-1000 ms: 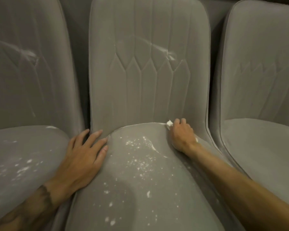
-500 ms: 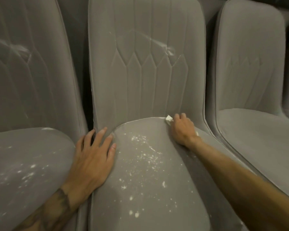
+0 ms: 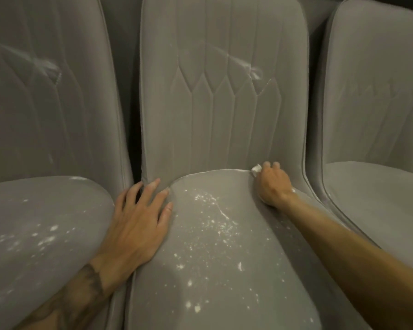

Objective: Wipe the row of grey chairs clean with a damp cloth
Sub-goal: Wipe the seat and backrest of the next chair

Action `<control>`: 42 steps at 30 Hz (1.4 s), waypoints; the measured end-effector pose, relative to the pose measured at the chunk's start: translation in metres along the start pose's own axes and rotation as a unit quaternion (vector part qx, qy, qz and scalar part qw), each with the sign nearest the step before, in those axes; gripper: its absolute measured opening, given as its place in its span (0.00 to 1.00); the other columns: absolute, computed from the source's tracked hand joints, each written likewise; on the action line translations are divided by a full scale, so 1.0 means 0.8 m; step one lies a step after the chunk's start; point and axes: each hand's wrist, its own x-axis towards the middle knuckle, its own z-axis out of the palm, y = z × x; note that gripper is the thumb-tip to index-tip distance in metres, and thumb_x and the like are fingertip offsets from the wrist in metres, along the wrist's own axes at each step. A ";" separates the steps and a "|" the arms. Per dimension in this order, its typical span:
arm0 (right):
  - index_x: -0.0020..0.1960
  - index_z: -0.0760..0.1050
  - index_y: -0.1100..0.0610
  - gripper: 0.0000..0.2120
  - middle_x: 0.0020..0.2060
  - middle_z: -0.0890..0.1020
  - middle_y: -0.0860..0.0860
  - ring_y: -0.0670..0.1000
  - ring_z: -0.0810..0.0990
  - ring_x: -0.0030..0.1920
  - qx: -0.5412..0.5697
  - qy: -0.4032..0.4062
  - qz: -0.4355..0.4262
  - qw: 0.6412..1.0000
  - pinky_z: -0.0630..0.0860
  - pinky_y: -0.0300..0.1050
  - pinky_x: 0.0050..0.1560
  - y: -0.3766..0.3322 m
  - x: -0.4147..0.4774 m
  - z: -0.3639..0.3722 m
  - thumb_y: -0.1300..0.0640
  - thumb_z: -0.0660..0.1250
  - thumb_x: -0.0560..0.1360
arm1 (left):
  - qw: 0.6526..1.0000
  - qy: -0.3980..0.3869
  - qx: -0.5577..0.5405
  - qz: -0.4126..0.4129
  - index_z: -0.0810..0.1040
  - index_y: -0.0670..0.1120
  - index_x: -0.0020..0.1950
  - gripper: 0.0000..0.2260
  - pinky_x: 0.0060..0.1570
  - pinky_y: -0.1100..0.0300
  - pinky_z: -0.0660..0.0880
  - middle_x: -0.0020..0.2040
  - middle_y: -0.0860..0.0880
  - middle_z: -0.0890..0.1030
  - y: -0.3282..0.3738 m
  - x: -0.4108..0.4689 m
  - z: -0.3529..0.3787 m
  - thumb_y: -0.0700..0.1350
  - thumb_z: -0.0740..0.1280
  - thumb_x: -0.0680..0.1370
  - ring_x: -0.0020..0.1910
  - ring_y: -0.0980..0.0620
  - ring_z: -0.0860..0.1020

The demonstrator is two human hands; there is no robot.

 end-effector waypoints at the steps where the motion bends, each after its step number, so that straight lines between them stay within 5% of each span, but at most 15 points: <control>1: 0.64 0.69 0.64 0.13 0.63 0.72 0.64 0.67 0.75 0.61 0.015 -0.005 -0.025 1.000 0.71 0.57 0.61 -0.019 0.001 0.006 0.57 0.56 0.84 | 1.000 -0.002 0.001 0.002 0.72 0.55 0.74 0.24 0.76 0.44 0.59 0.79 0.52 0.67 0.000 0.000 0.001 0.60 0.46 0.84 0.76 0.44 0.64; 6: 0.60 0.72 0.60 0.16 0.57 0.74 0.60 0.65 0.77 0.54 0.079 -0.047 -0.217 0.972 0.73 0.57 0.57 -0.064 -0.018 0.017 0.49 0.56 0.84 | 1.000 -0.022 -0.008 -0.005 0.69 0.56 0.77 0.28 0.78 0.49 0.53 0.81 0.54 0.63 -0.001 0.000 -0.002 0.62 0.44 0.83 0.78 0.48 0.59; 13: 0.63 0.74 0.60 0.14 0.60 0.73 0.62 0.66 0.76 0.60 0.040 -0.017 -0.071 0.997 0.72 0.55 0.61 -0.016 0.025 0.010 0.55 0.55 0.84 | 1.000 -0.021 -0.004 -0.018 0.70 0.56 0.77 0.31 0.78 0.51 0.53 0.81 0.54 0.63 0.012 -0.001 -0.014 0.62 0.41 0.81 0.78 0.48 0.60; 20: 0.60 0.75 0.55 0.14 0.53 0.75 0.57 0.61 0.77 0.52 0.103 -0.075 -0.357 0.925 0.74 0.54 0.56 -0.104 -0.052 0.016 0.49 0.56 0.84 | 1.000 -0.014 -0.008 -0.020 0.71 0.56 0.76 0.28 0.77 0.49 0.57 0.79 0.55 0.65 0.005 0.000 -0.005 0.62 0.44 0.83 0.76 0.50 0.62; 27: 0.64 0.75 0.54 0.16 0.56 0.75 0.60 0.65 0.78 0.56 0.077 -0.038 -0.204 0.975 0.73 0.53 0.58 -0.060 -0.003 0.009 0.48 0.54 0.85 | 1.000 -0.006 0.009 -0.014 0.71 0.54 0.75 0.26 0.77 0.49 0.58 0.79 0.54 0.66 0.004 0.000 -0.003 0.60 0.45 0.84 0.76 0.48 0.64; 34: 0.62 0.76 0.47 0.13 0.48 0.73 0.51 0.58 0.78 0.50 0.100 -0.068 -0.373 0.920 0.72 0.50 0.51 -0.083 -0.057 0.014 0.45 0.58 0.83 | 1.000 -0.008 -0.012 -0.012 0.69 0.56 0.77 0.26 0.77 0.51 0.55 0.80 0.55 0.64 -0.001 0.001 0.001 0.61 0.44 0.84 0.77 0.51 0.61; 40: 0.65 0.77 0.50 0.15 0.55 0.75 0.57 0.63 0.78 0.58 0.072 -0.023 -0.204 0.976 0.73 0.52 0.59 -0.038 0.003 0.011 0.48 0.56 0.84 | 1.000 0.012 0.003 -0.009 0.72 0.55 0.74 0.23 0.75 0.49 0.61 0.78 0.54 0.67 0.000 0.000 0.004 0.59 0.48 0.85 0.75 0.49 0.65; 42: 0.63 0.77 0.51 0.15 0.55 0.76 0.57 0.62 0.77 0.58 0.085 -0.023 -0.221 0.971 0.73 0.51 0.58 -0.066 -0.010 0.016 0.48 0.56 0.84 | 1.000 0.012 0.001 -0.006 0.72 0.55 0.74 0.23 0.75 0.49 0.61 0.78 0.54 0.68 -0.002 0.001 0.006 0.59 0.48 0.85 0.74 0.49 0.66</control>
